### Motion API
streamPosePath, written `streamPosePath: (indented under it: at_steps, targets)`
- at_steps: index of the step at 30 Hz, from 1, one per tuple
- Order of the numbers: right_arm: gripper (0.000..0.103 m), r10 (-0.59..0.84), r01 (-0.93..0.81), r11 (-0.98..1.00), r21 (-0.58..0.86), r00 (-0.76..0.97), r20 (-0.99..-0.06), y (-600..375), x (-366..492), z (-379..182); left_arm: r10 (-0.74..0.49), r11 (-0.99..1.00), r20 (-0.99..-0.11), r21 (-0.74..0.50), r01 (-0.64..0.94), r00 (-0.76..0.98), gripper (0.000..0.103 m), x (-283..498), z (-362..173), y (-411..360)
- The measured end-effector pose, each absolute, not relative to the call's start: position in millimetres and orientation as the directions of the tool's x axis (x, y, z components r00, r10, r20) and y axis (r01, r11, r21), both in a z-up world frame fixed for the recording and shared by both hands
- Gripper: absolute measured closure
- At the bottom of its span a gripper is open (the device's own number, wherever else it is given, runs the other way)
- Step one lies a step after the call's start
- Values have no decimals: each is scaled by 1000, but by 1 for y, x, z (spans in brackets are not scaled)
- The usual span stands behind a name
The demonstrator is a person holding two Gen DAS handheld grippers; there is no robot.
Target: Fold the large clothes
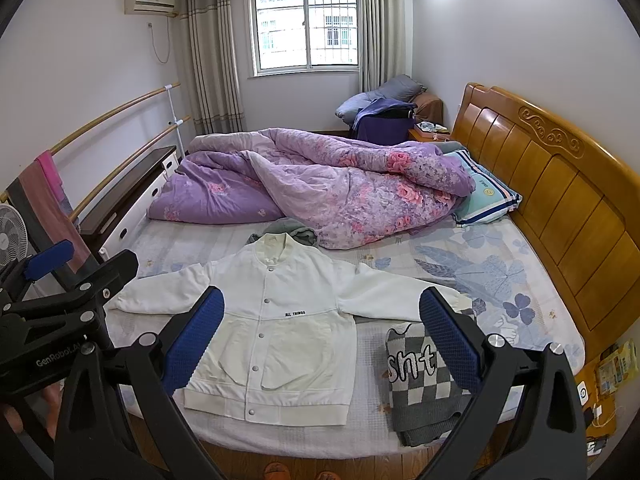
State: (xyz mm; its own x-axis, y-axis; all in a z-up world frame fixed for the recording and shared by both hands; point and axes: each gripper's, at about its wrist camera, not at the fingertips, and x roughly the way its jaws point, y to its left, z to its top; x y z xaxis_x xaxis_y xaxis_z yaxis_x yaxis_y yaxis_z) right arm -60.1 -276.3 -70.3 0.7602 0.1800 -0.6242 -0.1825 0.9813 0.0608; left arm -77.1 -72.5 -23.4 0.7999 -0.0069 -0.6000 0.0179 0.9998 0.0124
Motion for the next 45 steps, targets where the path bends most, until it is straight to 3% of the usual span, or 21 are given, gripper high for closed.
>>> streamPosePath:
  at_steps: [45]
  targets:
    - [9,178,-181,982,62,754,-632,-276,-54,-72,-2,1000,-609,15,14,793,5,-72,-24,-58]
